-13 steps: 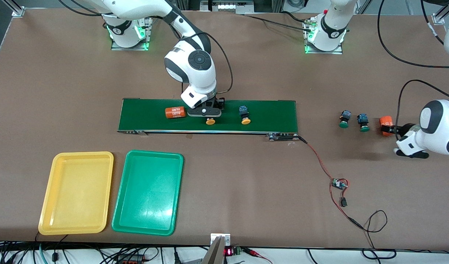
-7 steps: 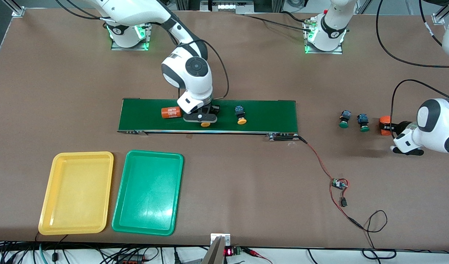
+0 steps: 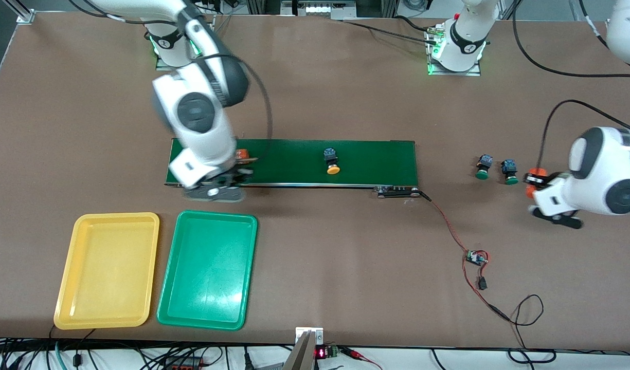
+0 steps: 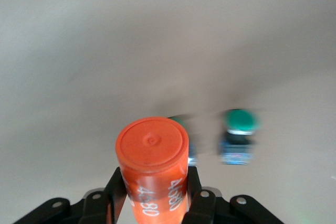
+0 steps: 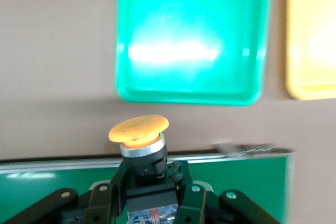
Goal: Sort buttons by color to trays
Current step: 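Drop the yellow button into the yellow tray while the left gripper places the cylinder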
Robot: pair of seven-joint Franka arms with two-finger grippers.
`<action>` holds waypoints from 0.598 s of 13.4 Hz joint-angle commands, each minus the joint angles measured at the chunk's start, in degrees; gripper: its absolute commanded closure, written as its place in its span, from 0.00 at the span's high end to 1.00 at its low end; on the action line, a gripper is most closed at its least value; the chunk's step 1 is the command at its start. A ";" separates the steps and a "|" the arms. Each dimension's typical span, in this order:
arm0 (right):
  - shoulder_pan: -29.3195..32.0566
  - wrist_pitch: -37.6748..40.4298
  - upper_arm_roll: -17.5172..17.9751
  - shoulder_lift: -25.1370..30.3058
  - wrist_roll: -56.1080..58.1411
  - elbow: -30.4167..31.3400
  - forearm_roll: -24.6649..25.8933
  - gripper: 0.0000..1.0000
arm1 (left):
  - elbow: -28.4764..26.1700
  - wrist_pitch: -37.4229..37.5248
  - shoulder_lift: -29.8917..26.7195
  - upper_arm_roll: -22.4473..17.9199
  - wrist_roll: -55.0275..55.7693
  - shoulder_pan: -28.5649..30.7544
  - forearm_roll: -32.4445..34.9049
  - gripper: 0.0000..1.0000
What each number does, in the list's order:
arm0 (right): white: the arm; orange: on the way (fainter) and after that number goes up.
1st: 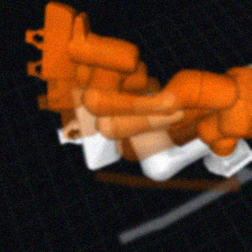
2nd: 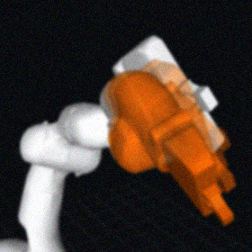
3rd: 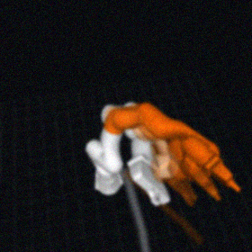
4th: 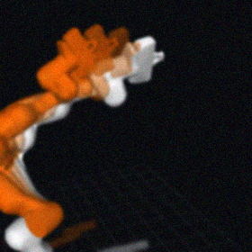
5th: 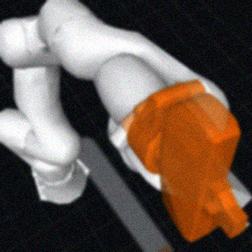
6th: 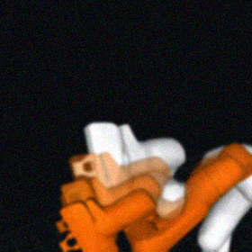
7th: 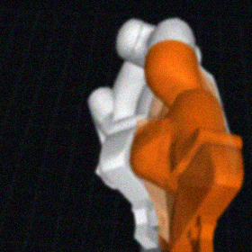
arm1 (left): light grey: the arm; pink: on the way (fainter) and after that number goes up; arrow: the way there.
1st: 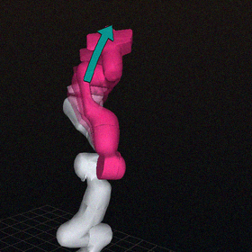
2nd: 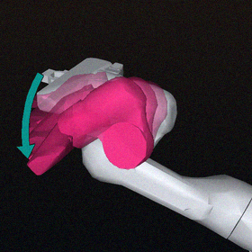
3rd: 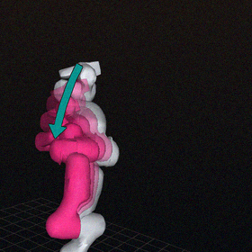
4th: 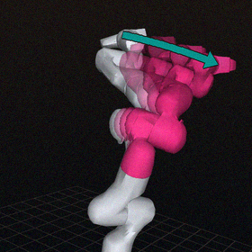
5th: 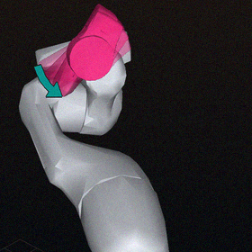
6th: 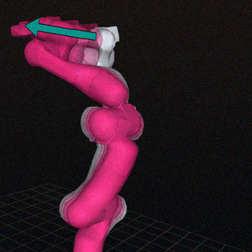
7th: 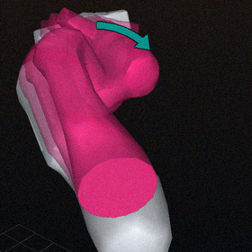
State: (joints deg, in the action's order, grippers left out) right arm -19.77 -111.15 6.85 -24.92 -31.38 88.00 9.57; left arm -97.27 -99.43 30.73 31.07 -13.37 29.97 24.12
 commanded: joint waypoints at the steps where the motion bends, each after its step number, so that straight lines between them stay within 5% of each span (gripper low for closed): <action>1: 4.81 1.11 -4.20 -0.21 11.82 -1.07 -4.20 0.00 | -0.82 1.17 -0.50 6.09 -6.47 0.00 -4.94 0.22; 6: 16.76 -0.90 -7.73 -4.41 35.12 -3.17 -4.65 0.01 | -1.78 -0.40 1.17 14.62 -11.41 -7.37 -7.16 0.23; 8: 18.54 -8.60 -10.44 -9.68 38.75 -4.67 -4.13 0.01 | -1.87 -3.82 2.66 15.25 -12.90 -11.84 -7.16 0.22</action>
State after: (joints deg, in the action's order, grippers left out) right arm -1.97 -115.27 -2.04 -28.99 3.88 86.97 5.65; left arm -99.15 -100.89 32.08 45.82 -23.20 21.00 17.58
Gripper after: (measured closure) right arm 0.590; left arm 0.502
